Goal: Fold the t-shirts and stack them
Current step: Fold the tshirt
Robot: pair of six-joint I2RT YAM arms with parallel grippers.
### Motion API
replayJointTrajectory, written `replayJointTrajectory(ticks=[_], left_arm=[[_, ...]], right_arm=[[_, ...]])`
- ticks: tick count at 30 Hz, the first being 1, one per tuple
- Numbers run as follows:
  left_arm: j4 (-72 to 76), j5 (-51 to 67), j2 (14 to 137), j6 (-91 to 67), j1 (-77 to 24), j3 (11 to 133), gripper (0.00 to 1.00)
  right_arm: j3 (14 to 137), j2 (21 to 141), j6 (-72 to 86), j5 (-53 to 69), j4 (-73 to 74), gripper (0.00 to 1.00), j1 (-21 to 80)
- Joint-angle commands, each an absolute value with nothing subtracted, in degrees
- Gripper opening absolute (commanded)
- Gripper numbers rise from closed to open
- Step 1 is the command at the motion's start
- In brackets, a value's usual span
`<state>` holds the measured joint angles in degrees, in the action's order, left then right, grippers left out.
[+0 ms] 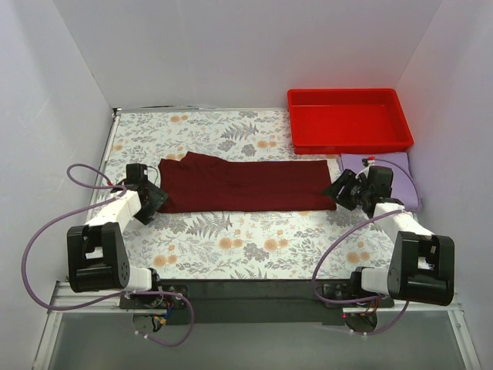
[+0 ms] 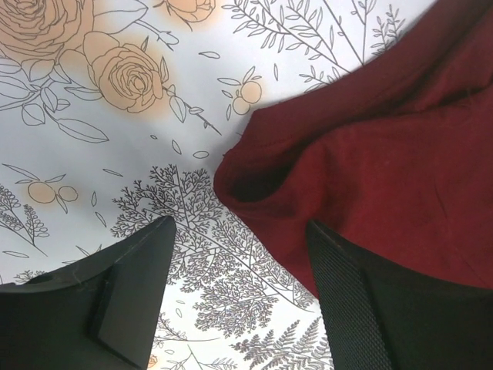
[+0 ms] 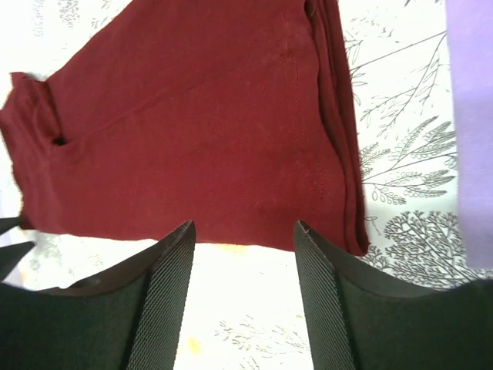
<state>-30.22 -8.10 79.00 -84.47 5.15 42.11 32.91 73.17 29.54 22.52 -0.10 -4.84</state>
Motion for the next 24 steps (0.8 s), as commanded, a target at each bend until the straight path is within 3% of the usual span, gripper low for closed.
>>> replayJointTrajectory(ticks=[1, 7, 12, 16, 18, 24], left_arm=[[-29.01, -7.82, 79.27, -83.59, 5.36, 43.51, 0.66], [-29.27, -10.28, 81.65, -83.06, 5.45, 43.86, 0.57], [-30.14, -13.27, 84.19, -82.97, 6.24, 45.08, 0.42], [-31.20, -13.71, 85.95, -82.97, 7.90, 45.53, 0.21], [-31.46, -13.62, 86.57, -82.88, 8.44, 45.53, 0.00], [-35.75, -13.19, 88.86, -84.11, 9.40, 44.47, 0.00]], right_arm=[[31.38, 74.44, 32.52, 28.30, -8.08, 0.60, -5.98], [28.48, 79.45, 33.66, 30.06, -12.73, 0.57, -7.20], [26.28, 83.92, 32.61, 30.93, -13.89, 0.54, -9.66], [24.09, 86.48, 32.26, 31.03, -13.71, 0.54, -12.12], [23.56, 87.53, 32.26, 31.03, -13.62, 0.54, -13.79], [23.29, 87.81, 31.38, 29.28, -9.69, 0.52, -15.91]])
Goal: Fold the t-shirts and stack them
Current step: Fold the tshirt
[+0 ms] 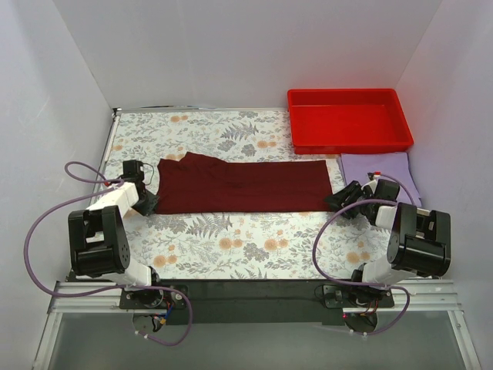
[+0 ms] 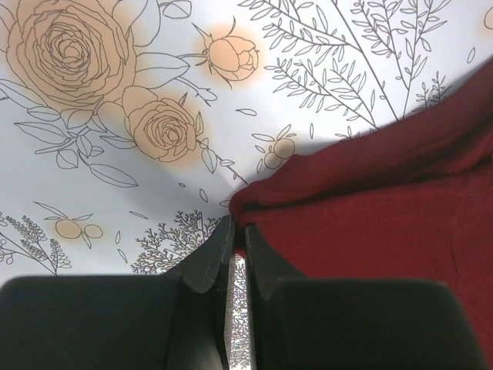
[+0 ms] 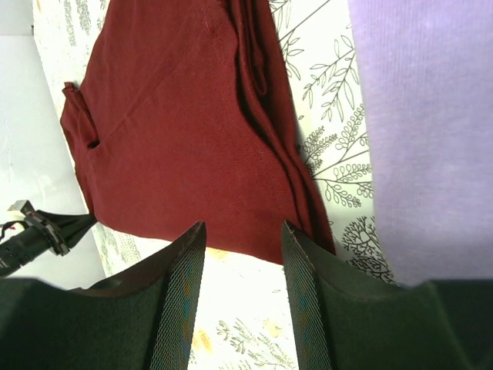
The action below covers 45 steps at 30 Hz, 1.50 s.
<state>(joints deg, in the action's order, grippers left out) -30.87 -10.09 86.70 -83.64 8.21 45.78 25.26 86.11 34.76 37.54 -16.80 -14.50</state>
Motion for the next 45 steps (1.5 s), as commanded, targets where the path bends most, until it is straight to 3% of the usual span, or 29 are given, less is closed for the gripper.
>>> replayJointTrajectory(ticks=[1, 9, 14, 20, 22, 27, 28, 29, 37, 45], left_arm=[[-36.38, -12.31, 88.77, -84.46, 9.40, 44.12, 0.00], [-37.26, -4.05, 78.33, -87.88, 9.32, 36.13, 0.00], [-39.37, -3.07, 72.78, -88.95, 9.40, 35.77, 0.00], [-41.49, -10.27, 67.69, -83.69, 9.40, 42.08, 0.19], [-38.77, -9.68, 67.06, -80.79, 9.32, 43.32, 0.30], [-34.20, -4.66, 69.25, -77.08, 9.32, 48.50, 0.46], [-33.15, -3.35, 69.61, -76.47, 9.23, 48.95, 0.57], [-32.00, -2.56, 70.04, -75.77, 9.14, 49.30, 0.58], [-19.08, 9.12, 85.32, -67.60, 5.45, 59.39, 0.55], [-17.49, 13.27, 105.01, -59.95, 1.32, 74.78, 0.55]], right_arm=[[23.55, 87.37, 30.33, 28.75, -8.45, 0.52, -15.91], [28.11, 78.58, 25.75, 20.92, 6.14, 0.52, -16.00], [30.49, 74.01, 23.12, 24.34, 7.90, 0.53, -15.39], [36.46, 68.21, 19.07, 24.17, 9.58, 0.53, -9.08], [37.96, 68.55, 19.07, 23.91, 8.27, 0.53, -3.90], [46.12, 74.78, 20.92, 24.08, 5.54, 0.53, 7.54], [47.45, 76.19, 21.35, 24.52, 4.14, 0.53, 10.78], [48.68, 79.07, 21.71, 24.96, 3.43, 0.53, 12.38], [66.78, 97.28, 24.34, 27.86, -2.98, 0.51, 24.86], [81.81, 116.00, 26.01, 31.90, -4.57, 0.47, 30.67]])
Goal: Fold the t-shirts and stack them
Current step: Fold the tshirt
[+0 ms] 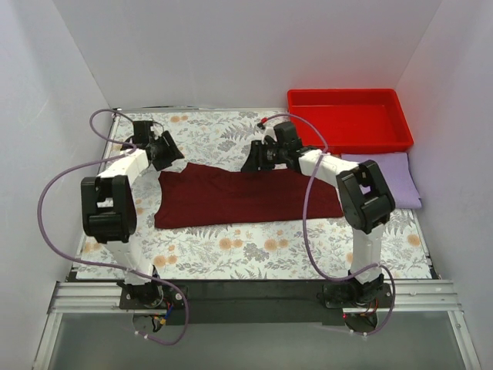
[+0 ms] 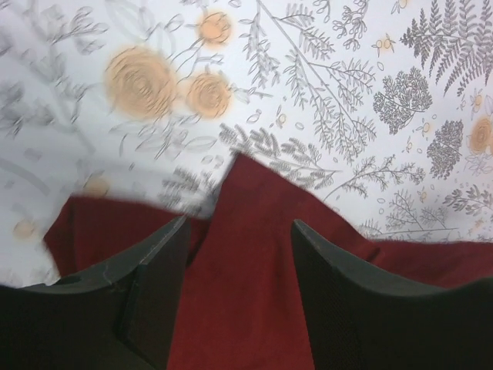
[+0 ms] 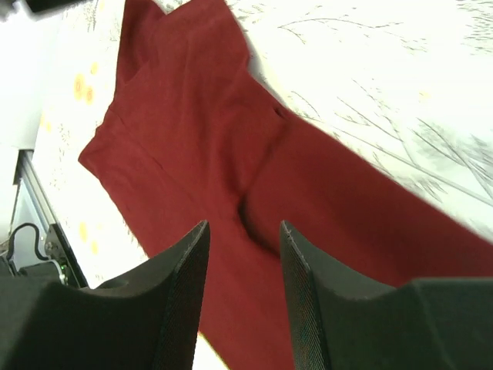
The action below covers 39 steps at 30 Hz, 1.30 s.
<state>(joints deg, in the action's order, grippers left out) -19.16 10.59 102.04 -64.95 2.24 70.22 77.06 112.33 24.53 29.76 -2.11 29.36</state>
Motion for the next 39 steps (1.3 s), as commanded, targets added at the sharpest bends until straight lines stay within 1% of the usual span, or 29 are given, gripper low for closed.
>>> replayJointTrajectory(ticks=[1, 3, 4, 8, 9, 11, 18, 20, 21, 22, 24, 25, 26, 33, 36, 39], left_arm=[[-17.75, 13.27, 106.77, -59.59, 1.14, 76.19, 0.53], [-17.93, 13.18, 110.47, -59.33, 1.05, 79.09, 0.49], [-17.93, 13.88, 111.44, -59.07, 0.97, 79.97, 0.43], [-17.93, 14.33, 115.30, -57.83, 0.79, 82.70, 0.41], [-18.10, 14.41, 116.44, -57.48, -1.04, 83.40, 0.41], [-18.28, 15.46, 117.51, -57.39, -1.23, 83.93, 0.41], [-18.46, 16.87, 120.23, -58.01, -1.49, 84.37, 0.40], [-18.54, 17.31, 120.67, -58.45, -1.58, 84.11, 0.40], [-18.54, 17.40, 120.76, -58.45, -1.84, 84.02, 0.39], [-18.72, 17.23, 121.02, -58.53, -1.93, 83.94, 0.35], [-19.07, 16.79, 121.11, -58.27, -2.28, 83.76, 0.34], [-19.25, 16.70, 121.20, -58.36, -2.46, 83.67, 0.30], [-19.42, 16.61, 121.20, -58.19, -2.55, 83.58, 0.29], [-20.30, 13.36, 121.38, -58.18, -2.81, 83.93, 0.29], [-20.66, 11.08, 121.29, -58.01, -2.90, 83.94, 0.34], [-20.74, 8.89, 121.64, -56.61, -3.42, 83.93, 0.34]], right_arm=[[83.13, 117.32, 26.45, 32.08, -4.74, 0.47, 31.37], [86.12, 121.10, 27.33, 31.99, -5.79, 0.47, 31.90], [87.09, 122.24, 28.20, 31.99, -5.97, 0.47, 32.25], [91.57, 128.04, 30.05, 32.60, -6.41, 0.47, 32.78], [92.63, 128.84, 30.58, 32.61, -6.59, 0.47, 32.70], [93.51, 130.59, 31.37, 32.52, -7.03, 0.47, 32.87], [96.33, 134.03, 32.69, 32.69, -7.29, 0.46, 32.96], [97.03, 134.82, 32.87, 33.05, -7.47, 0.45, 32.96], [97.03, 134.91, 33.05, 33.13, -7.47, 0.44, 32.87], [97.12, 135.00, 33.13, 33.22, -7.47, 0.44, 32.96], [97.21, 134.91, 33.31, 33.57, -7.65, 0.42, 32.96], [97.21, 134.83, 33.22, 33.75, -7.73, 0.41, 33.05], [97.21, 134.65, 33.31, 33.92, -7.73, 0.40, 33.05], [97.47, 134.38, 33.31, 34.45, -8.00, 0.33, 33.13], [97.47, 134.38, 33.49, 34.63, -8.00, 0.31, 33.13], [97.38, 134.65, 33.57, 34.72, -8.09, 0.29, 33.13]])
